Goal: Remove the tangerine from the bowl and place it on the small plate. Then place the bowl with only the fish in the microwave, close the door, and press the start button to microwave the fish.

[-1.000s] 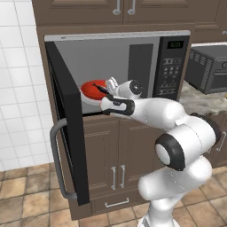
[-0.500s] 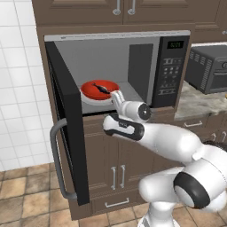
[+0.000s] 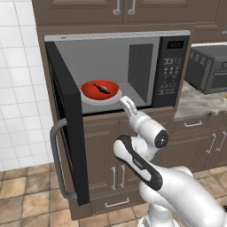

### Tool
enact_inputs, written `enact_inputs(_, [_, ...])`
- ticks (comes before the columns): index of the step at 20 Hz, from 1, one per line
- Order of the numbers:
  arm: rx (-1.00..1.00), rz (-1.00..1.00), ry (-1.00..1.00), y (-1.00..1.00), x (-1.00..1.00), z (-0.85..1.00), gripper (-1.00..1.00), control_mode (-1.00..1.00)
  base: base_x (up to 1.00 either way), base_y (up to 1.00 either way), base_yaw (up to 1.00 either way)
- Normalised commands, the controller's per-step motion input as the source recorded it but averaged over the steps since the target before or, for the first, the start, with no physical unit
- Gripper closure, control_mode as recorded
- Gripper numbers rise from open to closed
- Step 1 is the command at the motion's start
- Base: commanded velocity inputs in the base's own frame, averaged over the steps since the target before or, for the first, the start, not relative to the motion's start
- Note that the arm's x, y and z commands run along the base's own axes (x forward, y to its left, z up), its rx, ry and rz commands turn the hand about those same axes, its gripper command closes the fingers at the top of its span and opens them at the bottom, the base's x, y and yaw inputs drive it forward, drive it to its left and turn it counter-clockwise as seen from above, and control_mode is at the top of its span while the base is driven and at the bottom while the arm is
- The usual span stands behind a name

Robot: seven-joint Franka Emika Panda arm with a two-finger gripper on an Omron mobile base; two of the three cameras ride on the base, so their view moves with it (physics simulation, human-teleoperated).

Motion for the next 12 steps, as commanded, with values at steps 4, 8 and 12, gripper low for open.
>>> enact_inputs(4, [-0.10, 0.00, 0.05, -0.13, -1.00, 0.90, -1.00, -1.00, 0.00, 0.00, 0.00])
enact_inputs(8, [-0.10, 0.00, 0.10, -0.20, -1.00, 0.84, -1.00, -1.00, 0.00, 0.00, 0.00])
enact_inputs(12, [-0.11, 0.00, 0.19, -0.23, -0.91, 0.71, -1.00, -1.00, 0.00, 0.00, 0.00])
